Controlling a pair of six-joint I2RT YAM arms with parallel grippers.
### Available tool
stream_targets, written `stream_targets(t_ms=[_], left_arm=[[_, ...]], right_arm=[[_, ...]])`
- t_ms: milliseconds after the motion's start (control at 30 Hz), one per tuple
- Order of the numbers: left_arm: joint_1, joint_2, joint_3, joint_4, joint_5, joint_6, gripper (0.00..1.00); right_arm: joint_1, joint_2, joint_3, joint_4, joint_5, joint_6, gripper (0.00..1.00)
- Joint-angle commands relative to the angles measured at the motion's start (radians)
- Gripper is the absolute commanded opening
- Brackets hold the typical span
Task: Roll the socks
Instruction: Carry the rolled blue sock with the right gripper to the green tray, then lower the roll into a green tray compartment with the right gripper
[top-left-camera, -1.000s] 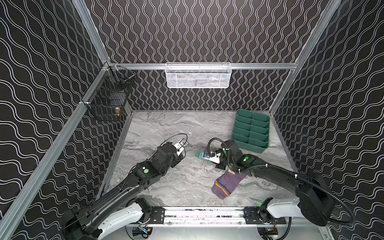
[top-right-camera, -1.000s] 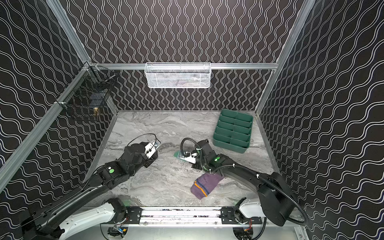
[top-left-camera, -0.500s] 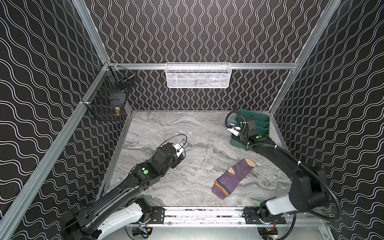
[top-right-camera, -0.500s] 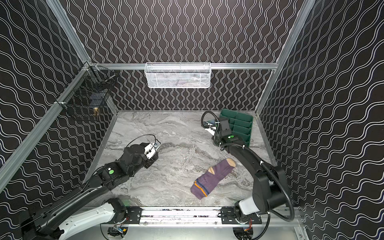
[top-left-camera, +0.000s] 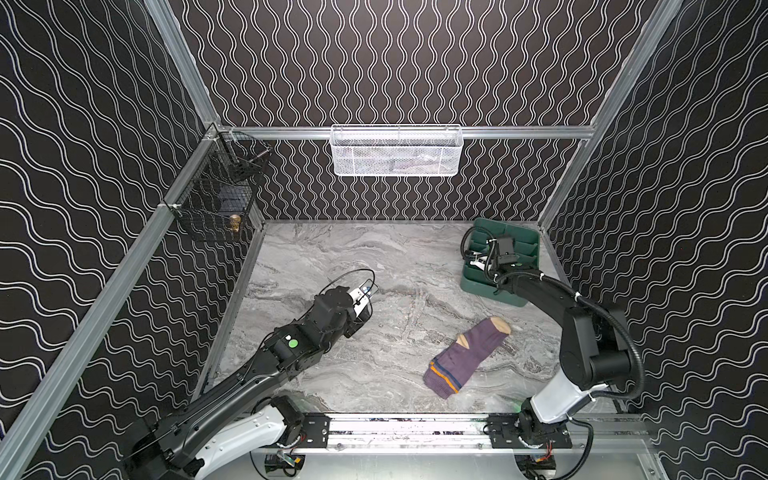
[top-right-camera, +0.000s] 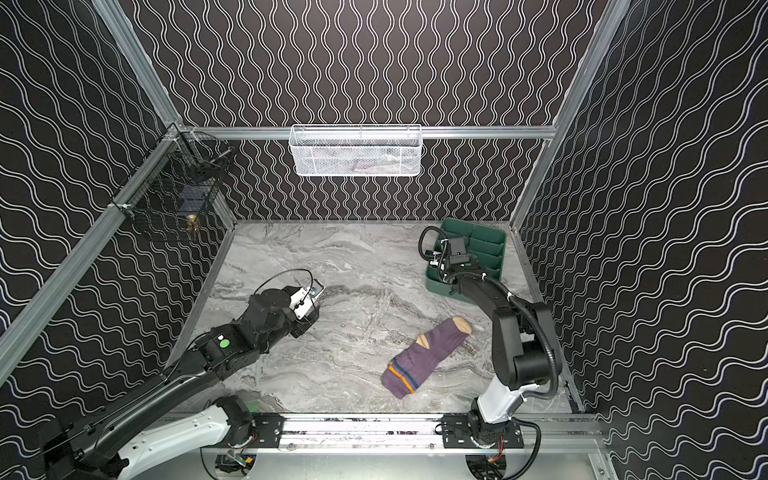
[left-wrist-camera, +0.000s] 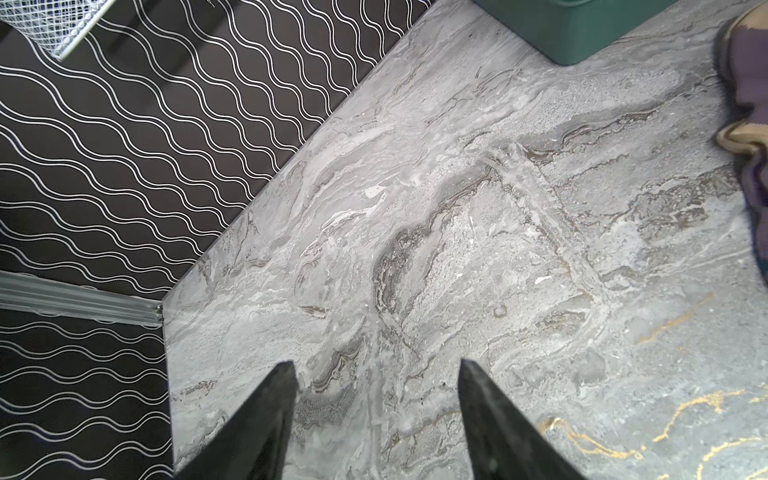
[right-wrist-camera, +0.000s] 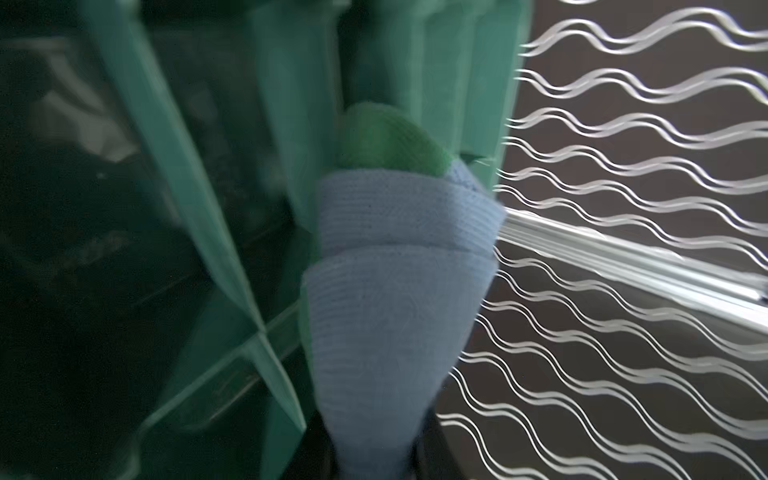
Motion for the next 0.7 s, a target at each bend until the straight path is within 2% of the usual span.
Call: stream_targets(t_ms=[0,133,400,500,667], left_arm=[[0.001,0.006,0.007,0.032,0.021,-0.015,0.66],[0.0,0.021,0.008,0.032,0.031,-0.015,0.66],[0.0,0.031,0.01,0.035,0.033,-0.012,0.66],[0.001,0.025,0.007,0.038,0.028,-0.011,0.66],[0.001,0.031,0.01,0.029,0.025,-0.013,0.66]], right_arm=[[0.002,0.028,0.021,-0.026,-0.039,-0.025,0.0],[0.023,0.025,-0.008,-0.077,-0.124,-0.098,0.0],[0.054,0.004,0.031,-0.241,-0.38,-0.128,0.0],[0.055,0.012,0.072,-0.303,-0.482,-0.119,0.0],[0.062,0.066,0.15,-0.394,-0.563,-0.086,0.0]])
